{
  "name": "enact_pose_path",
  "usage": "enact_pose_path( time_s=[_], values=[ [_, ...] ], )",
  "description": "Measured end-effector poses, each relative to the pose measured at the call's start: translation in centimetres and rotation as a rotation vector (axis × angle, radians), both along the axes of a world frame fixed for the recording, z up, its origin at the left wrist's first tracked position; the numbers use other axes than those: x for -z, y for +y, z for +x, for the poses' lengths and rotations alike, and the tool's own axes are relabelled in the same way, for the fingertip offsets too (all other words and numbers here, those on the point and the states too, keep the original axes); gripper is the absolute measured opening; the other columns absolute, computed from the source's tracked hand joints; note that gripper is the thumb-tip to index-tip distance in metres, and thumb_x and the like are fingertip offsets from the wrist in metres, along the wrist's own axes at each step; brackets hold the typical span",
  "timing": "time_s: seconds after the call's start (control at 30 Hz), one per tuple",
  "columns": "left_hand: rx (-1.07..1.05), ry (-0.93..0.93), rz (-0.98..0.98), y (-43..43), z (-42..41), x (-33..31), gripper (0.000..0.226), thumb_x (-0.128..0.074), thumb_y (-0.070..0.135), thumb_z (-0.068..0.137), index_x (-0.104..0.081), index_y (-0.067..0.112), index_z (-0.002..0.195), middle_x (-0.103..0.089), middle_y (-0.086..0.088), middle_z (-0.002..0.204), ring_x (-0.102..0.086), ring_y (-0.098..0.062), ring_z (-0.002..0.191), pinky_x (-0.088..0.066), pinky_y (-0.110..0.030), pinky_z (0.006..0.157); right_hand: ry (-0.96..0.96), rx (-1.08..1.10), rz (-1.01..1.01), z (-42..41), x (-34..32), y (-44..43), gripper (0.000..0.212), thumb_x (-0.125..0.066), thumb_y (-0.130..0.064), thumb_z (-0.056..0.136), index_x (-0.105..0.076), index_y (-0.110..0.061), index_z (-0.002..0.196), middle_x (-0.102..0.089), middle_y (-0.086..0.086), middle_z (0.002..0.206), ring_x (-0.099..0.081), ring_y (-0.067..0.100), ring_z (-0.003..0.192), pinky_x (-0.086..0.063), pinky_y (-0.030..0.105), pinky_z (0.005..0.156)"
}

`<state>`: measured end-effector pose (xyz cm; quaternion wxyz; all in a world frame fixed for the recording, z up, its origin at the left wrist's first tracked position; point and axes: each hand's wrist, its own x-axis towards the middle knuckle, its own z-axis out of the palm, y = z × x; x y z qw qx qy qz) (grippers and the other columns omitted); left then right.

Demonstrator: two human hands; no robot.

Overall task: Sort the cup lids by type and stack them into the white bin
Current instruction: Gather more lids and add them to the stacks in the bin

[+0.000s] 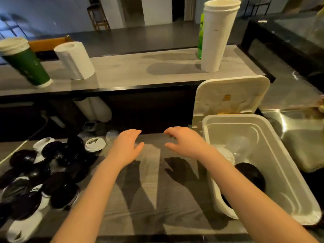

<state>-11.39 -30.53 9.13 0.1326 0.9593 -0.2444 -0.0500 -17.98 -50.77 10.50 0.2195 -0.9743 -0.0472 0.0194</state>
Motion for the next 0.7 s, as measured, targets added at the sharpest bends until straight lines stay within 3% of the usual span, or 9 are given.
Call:
enact_pose_path(
  time_s=[0.1, 0.3, 0.43, 0.7],
  values=[
    [-0.047, 0.062, -0.006, 5.3, 0.5, 1.8, 0.052, -0.057, 0.027, 0.091, -0.044, 0.005, 0.137, -0.046, -0.011, 0.141, -0.039, -0.026, 0.132, -0.025, -0.031, 0.109, 0.085, -0.047, 0.006, 1.8, 1.4, 5.6, 0.049, -0.055, -0.038, 0.091, -0.044, -0.024, 0.137, -0.056, -0.001, 0.129, -0.053, 0.017, 0.115, -0.044, 0.03, 0.09],
    [-0.157, 0.182, 0.062, 15.6, 2.8, 5.0, 0.053, -0.052, 0.036, 0.092, -0.042, 0.016, 0.139, -0.044, -0.002, 0.142, -0.039, -0.021, 0.13, -0.036, -0.037, 0.105, 0.257, -0.082, -0.03, 6.0, 4.3, 15.3, 0.047, -0.056, -0.037, 0.091, -0.047, -0.023, 0.134, -0.057, 0.002, 0.126, -0.055, 0.021, 0.112, -0.045, 0.034, 0.087],
    [-0.199, 0.208, 0.079, 21.7, 4.8, 6.3, 0.052, -0.05, 0.034, 0.094, -0.039, 0.015, 0.141, -0.039, -0.002, 0.146, -0.034, -0.02, 0.134, -0.031, -0.032, 0.108, 0.386, -0.089, -0.016, 9.1, 6.6, 21.1, 0.047, -0.057, -0.035, 0.091, -0.046, -0.022, 0.134, -0.056, 0.005, 0.128, -0.054, 0.023, 0.114, -0.046, 0.034, 0.092],
    [-0.282, 0.331, 0.165, 30.5, 11.6, 8.8, 0.054, -0.049, 0.035, 0.094, -0.034, 0.017, 0.143, -0.029, -0.003, 0.149, -0.028, -0.024, 0.137, -0.032, -0.037, 0.11, 0.404, -0.07, 0.004, 15.0, 9.5, 28.3, 0.054, -0.058, -0.034, 0.09, -0.041, -0.015, 0.138, -0.044, 0.007, 0.142, -0.043, 0.026, 0.128, -0.038, 0.033, 0.1]
  ],
)
